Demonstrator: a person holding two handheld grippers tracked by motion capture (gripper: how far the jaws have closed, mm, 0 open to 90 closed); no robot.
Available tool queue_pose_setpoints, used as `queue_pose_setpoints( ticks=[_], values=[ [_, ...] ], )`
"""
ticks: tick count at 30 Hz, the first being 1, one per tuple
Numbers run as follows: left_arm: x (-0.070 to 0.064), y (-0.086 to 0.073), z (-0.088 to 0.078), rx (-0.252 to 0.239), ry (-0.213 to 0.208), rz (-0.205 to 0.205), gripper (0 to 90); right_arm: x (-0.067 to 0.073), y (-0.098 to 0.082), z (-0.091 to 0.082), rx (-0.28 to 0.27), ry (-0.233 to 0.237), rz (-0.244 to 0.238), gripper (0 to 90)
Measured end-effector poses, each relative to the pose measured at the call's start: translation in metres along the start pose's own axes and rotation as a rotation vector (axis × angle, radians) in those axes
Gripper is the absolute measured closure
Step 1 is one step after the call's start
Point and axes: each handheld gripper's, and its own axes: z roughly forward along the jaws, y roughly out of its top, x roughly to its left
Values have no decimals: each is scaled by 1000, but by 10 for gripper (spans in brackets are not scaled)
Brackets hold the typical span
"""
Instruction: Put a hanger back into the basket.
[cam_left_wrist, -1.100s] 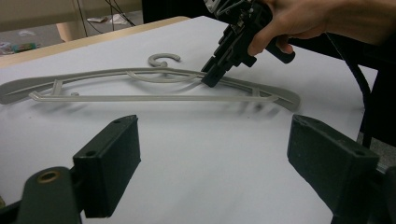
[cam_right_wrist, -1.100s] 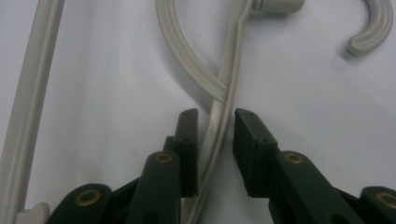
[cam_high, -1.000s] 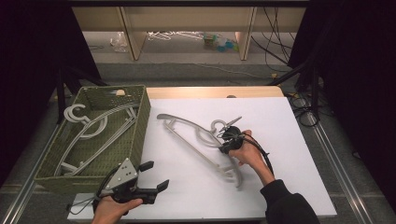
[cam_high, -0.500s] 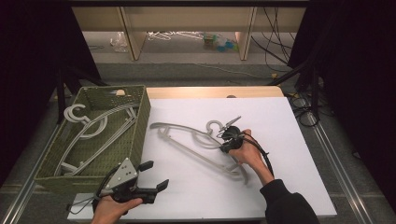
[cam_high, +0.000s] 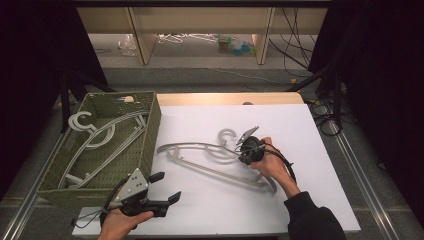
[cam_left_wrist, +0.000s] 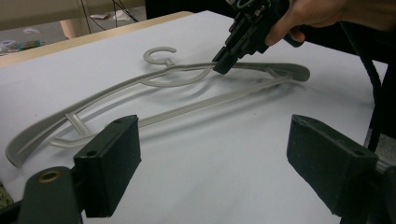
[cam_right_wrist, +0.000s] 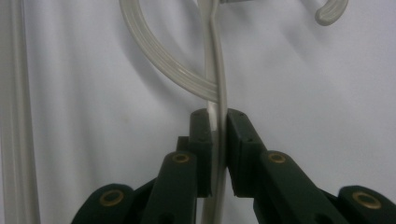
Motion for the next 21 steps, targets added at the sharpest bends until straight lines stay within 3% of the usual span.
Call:
queue_pose_setpoints(
  ticks=[11,13,18,21],
  values=[
    [2,13,9,3,16,33,176,16,-8,-34,-47,-21,-141,820],
    [3,17,17,24,19,36,182,22,-9,-45,-63,-18,-185,820],
    [5,25,32,58,10,46,200,31,-13,-57,-74,-21,-224,820],
    [7,31,43,87,25,33,204,37,-18,-65,-91,-16,-249,820]
  ],
)
